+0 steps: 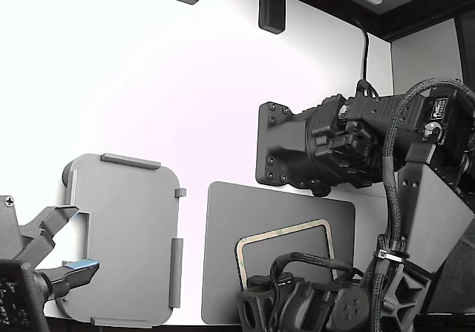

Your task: Move top rectangular frame to the holder.

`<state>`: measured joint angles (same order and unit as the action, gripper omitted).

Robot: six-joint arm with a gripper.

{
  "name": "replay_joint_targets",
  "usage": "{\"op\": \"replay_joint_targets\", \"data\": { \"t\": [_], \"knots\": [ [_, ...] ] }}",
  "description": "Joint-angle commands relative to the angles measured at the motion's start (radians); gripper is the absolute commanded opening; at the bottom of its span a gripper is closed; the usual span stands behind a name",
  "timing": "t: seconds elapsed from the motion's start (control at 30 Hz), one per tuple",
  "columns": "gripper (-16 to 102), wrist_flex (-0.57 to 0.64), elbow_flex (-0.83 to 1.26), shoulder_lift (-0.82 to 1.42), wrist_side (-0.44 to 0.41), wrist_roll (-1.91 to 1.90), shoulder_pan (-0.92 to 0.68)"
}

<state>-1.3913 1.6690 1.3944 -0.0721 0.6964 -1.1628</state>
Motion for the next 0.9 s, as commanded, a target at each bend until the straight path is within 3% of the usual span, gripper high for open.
{"op": "replay_joint_targets", "data": {
  "t": [0.0, 0.1, 0.3, 0.6, 0.87],
  "knots": [
    [7, 0.005, -0.017, 0.031, -0.009, 0.000, 0.008],
    [-10, 0.008, -0.023, 0.035, -0.025, -0.012, 0.008],
    [-11, -0.023, -0.086, 0.048, -0.023, -0.055, 0.015],
    [-11, -0.238, -0.354, 0.051, -0.110, -0.382, 0.092],
    [-11, -0.262, -0.426, 0.083, -0.149, -0.704, 0.230]
  ]
}}
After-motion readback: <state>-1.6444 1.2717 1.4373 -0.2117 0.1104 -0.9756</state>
